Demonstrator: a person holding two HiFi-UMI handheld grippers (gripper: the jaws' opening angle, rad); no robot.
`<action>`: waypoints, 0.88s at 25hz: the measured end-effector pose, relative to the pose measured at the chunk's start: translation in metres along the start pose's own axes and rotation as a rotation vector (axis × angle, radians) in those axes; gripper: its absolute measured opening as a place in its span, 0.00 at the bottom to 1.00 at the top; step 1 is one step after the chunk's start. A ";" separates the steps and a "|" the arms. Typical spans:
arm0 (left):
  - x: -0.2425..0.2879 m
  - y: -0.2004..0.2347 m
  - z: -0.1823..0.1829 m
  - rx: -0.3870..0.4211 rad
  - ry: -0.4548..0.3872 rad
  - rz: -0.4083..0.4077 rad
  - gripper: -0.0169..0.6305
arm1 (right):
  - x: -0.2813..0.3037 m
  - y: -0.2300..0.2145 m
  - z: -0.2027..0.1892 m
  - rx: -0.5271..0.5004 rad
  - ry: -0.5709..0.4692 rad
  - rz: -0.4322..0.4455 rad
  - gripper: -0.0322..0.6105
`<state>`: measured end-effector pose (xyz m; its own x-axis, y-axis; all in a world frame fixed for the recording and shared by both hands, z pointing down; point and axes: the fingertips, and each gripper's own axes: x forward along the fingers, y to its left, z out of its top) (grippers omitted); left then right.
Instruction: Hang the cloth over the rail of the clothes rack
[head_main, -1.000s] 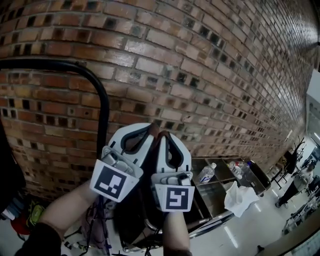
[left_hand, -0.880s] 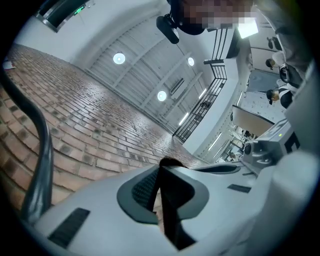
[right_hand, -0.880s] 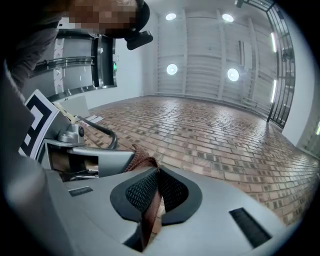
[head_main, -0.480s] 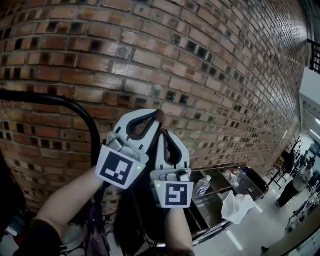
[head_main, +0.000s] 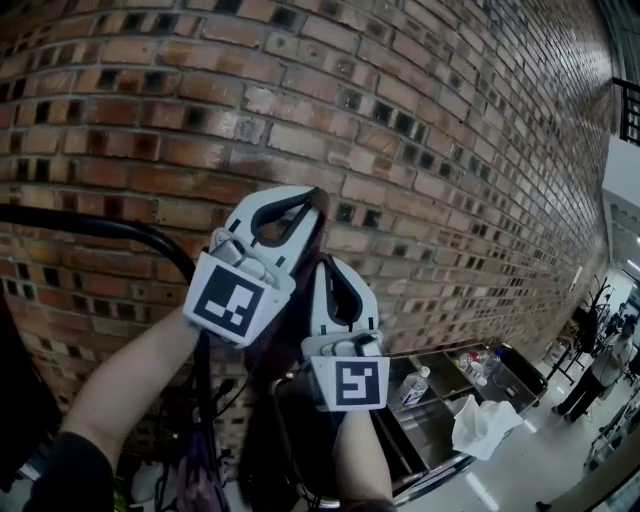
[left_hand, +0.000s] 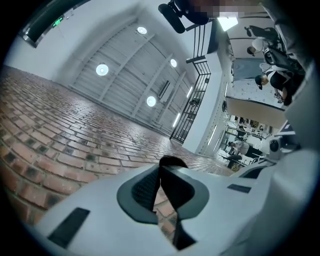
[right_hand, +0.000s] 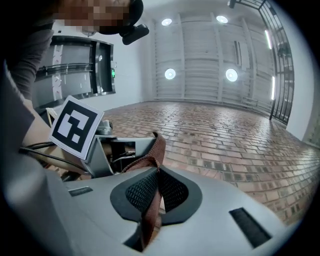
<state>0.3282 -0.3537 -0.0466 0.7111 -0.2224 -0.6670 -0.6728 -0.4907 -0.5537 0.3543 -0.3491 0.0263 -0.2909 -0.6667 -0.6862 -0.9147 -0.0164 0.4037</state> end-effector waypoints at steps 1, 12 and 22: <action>0.001 0.009 0.002 0.012 0.005 0.008 0.09 | 0.002 0.002 0.001 0.019 -0.003 0.002 0.11; -0.006 0.113 0.038 0.140 0.060 0.080 0.09 | 0.027 0.048 0.025 0.057 -0.049 0.039 0.11; -0.085 0.216 0.087 0.440 0.089 0.117 0.09 | 0.046 0.112 0.075 0.055 -0.126 0.091 0.11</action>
<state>0.1047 -0.3674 -0.1529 0.6272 -0.3362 -0.7025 -0.7583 -0.0579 -0.6493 0.2175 -0.3250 -0.0055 -0.4032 -0.5645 -0.7203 -0.8959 0.0831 0.4364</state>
